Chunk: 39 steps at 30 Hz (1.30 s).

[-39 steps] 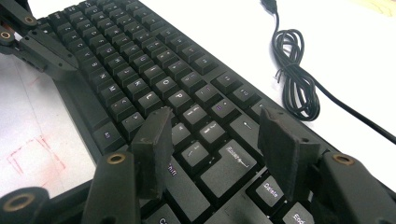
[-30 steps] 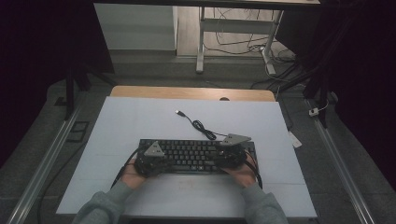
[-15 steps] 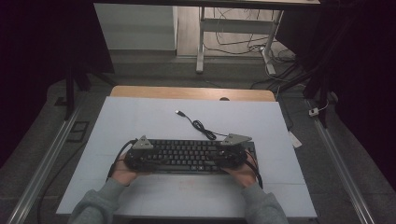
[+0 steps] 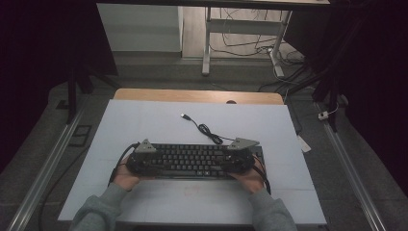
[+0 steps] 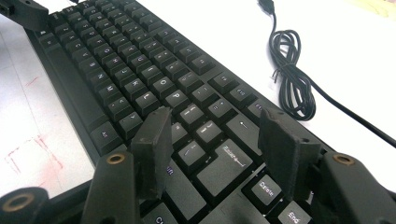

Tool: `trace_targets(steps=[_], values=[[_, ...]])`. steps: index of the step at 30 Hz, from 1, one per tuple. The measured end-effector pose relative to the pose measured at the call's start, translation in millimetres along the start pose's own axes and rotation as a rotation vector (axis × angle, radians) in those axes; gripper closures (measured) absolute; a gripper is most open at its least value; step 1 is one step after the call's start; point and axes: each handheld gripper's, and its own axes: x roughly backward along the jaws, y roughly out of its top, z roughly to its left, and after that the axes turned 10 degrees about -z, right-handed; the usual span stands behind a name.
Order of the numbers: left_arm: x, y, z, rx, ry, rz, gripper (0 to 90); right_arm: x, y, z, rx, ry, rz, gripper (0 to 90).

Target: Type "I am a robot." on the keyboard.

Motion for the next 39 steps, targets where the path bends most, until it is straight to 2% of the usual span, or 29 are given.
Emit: trace_targets(steps=[13, 21, 27, 33, 39], values=[[-1.0, 3.4, 2.0, 0.006, 0.024, -0.014, 39.3, -0.3, 0.1, 0.5, -0.001, 0.002, -0.005, 44.8], [-8.9, 6.3, 5.5, 0.004, 0.053, -0.007, 44.6, -0.4, 0.1, 0.6, -0.001, 0.000, -0.003, 44.8], [-15.4, 8.8, 7.4, 0.002, 0.069, -0.005, 54.3, -0.7, -0.2, 0.6, -0.002, 0.000, -0.001, 44.8], [-23.0, 9.9, 9.6, -0.007, 0.083, -0.002, 70.4, -0.8, -0.4, 0.6, -0.002, 0.001, 0.001, 44.7], [-28.7, 9.5, 11.0, -0.010, 0.076, 0.012, 86.4, -1.1, -0.7, 0.8, 0.000, 0.000, 0.006, 44.6]])
